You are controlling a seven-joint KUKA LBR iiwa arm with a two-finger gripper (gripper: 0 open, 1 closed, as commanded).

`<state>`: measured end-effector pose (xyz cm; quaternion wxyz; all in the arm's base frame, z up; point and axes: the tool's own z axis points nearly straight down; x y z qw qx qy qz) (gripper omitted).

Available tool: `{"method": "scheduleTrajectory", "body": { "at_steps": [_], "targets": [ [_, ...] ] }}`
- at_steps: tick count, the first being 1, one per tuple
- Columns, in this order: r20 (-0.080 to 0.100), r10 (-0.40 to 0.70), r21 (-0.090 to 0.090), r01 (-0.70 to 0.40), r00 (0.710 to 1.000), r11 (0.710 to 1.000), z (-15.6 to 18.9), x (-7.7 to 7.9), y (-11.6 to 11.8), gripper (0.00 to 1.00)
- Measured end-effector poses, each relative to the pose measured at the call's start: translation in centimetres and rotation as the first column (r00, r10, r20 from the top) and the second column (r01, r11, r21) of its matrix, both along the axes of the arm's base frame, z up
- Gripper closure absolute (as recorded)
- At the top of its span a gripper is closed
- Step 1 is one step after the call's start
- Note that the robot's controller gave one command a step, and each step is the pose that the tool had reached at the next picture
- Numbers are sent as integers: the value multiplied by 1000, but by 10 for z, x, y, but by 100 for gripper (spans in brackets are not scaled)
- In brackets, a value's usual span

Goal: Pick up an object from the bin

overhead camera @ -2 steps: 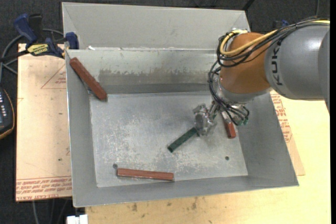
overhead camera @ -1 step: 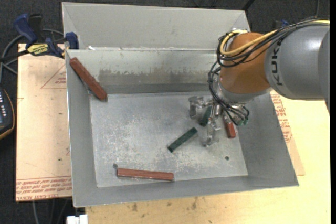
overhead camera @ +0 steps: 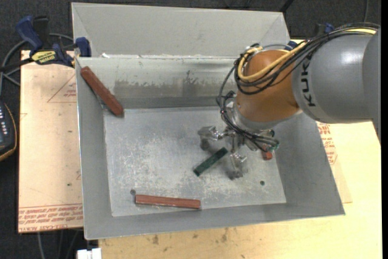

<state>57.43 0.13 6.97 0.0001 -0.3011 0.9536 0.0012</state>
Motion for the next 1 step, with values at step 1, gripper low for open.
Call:
{"method": "scheduleTrajectory", "body": {
  "at_steps": [1],
  "targets": [
    [2,-3,0,3,1000,1000,1,1,-1,100]
  ]
}}
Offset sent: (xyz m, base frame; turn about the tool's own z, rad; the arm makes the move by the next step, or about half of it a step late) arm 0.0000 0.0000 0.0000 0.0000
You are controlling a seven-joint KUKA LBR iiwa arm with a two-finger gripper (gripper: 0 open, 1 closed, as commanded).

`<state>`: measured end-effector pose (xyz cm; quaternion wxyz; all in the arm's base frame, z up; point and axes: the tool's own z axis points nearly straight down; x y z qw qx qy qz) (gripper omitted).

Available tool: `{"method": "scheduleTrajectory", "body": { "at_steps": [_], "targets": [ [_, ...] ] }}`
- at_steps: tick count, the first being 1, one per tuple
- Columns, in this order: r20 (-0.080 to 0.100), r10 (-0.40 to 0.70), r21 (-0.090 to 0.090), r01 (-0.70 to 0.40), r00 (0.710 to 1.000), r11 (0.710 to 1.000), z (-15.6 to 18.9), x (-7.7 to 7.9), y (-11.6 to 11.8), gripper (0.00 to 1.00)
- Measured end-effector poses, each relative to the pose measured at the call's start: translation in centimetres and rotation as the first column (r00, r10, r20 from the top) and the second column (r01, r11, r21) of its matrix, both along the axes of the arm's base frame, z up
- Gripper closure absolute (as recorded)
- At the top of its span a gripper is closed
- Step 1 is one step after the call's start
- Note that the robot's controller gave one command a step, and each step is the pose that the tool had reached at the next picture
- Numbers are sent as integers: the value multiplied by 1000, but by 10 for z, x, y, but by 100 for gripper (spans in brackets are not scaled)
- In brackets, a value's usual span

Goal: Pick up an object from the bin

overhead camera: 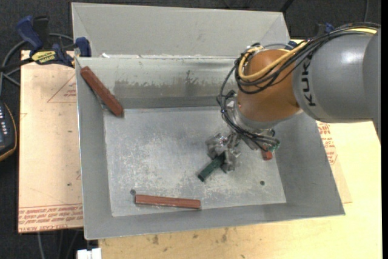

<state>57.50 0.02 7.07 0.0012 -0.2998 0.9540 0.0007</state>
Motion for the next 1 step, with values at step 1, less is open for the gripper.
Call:
{"method": "scheduleTrajectory", "body": {
  "at_steps": [1],
  "targets": [
    [11,105,-3,-105,994,995,140,13,-22,100]
  ]
}}
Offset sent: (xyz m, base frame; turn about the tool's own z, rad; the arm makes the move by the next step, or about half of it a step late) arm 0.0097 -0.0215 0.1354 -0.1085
